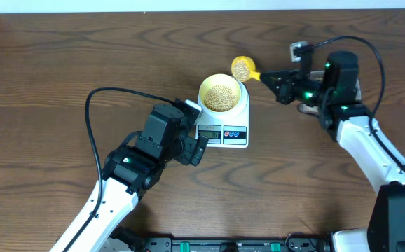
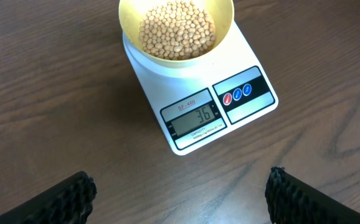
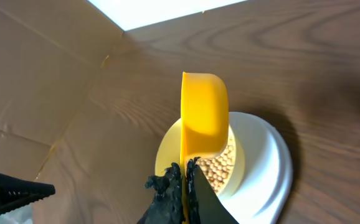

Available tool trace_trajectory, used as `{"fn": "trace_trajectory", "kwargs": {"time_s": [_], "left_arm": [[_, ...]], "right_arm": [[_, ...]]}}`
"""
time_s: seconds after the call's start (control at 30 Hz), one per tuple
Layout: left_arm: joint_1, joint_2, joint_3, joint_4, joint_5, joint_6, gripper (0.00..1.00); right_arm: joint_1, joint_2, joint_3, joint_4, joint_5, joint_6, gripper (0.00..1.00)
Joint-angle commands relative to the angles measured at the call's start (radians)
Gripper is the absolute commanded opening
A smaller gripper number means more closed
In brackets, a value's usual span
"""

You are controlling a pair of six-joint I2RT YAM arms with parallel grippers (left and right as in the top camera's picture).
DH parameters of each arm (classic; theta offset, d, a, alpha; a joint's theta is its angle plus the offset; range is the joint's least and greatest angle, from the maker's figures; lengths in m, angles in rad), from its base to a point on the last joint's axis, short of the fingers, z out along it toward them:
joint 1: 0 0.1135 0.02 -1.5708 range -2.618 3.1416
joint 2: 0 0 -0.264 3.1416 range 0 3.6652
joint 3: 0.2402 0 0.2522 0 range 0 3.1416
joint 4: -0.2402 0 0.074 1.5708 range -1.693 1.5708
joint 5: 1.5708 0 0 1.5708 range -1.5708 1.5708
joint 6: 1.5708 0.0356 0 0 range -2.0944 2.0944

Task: Scoop item into bowl and weigh 50g on scale
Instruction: 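Carry the filled scoop left over the yellow bowl, right gripper, then tilt the scoop over the bowl to pour soybeans, right gripper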

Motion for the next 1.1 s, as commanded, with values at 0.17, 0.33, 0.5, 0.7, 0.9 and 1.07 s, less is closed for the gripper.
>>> {"fn": "trace_trajectory", "kwargs": {"time_s": [0.17, 0.33, 0.5, 0.7, 0.9, 1.07], "left_arm": [[0.004, 0.006, 0.000, 0.001, -0.009, -0.008, 0.89], [0.004, 0.006, 0.000, 0.001, -0.009, -0.008, 0.89], [0.004, 0.006, 0.000, 0.001, -0.009, -0.008, 0.89], [0.004, 0.006, 0.000, 0.001, -0.009, -0.008, 0.89], [0.004, 0.006, 0.000, 0.001, -0.009, -0.008, 0.89], [0.004, 0.006, 0.000, 0.001, -0.009, -0.008, 0.89]], "right_arm": [[0.071, 0.006, 0.000, 0.005, 0.047, -0.026, 0.01], [0.092, 0.006, 0.000, 0.005, 0.047, -0.124, 0.01], [0.109, 0.006, 0.000, 0.002, 0.047, -0.215, 0.01], [0.114, 0.006, 0.000, 0.002, 0.047, -0.291, 0.01], [0.114, 0.006, 0.000, 0.001, 0.047, -0.348, 0.01], [0.114, 0.006, 0.000, -0.006, 0.048, -0.398, 0.01]]}}
